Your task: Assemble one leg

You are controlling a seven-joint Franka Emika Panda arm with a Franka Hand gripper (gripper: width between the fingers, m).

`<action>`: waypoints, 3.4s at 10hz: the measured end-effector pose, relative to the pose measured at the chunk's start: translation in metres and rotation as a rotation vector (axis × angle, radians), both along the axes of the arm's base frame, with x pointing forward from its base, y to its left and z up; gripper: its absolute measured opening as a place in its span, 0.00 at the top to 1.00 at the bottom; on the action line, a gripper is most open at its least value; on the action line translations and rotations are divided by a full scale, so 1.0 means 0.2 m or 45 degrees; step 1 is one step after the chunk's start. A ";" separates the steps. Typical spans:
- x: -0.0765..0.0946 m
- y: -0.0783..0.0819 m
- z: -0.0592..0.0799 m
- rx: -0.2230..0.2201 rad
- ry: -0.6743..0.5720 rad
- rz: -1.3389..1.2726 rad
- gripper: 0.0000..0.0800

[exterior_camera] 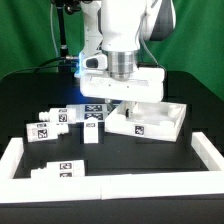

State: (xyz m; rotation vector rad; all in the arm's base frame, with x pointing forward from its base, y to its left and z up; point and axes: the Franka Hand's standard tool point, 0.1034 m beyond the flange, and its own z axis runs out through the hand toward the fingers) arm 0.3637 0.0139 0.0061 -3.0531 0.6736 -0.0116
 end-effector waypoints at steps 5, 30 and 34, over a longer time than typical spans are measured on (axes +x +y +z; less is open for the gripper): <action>0.04 -0.05 0.06 0.012 0.013 0.112 0.94; 1.02 -0.18 0.05 -0.053 -0.156 0.435 0.94; 1.09 -0.17 0.01 -0.057 -0.034 0.449 0.94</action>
Offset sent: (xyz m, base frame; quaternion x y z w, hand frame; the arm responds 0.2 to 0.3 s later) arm 0.0020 -0.0250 0.0004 0.0080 0.0214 -0.0595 0.9980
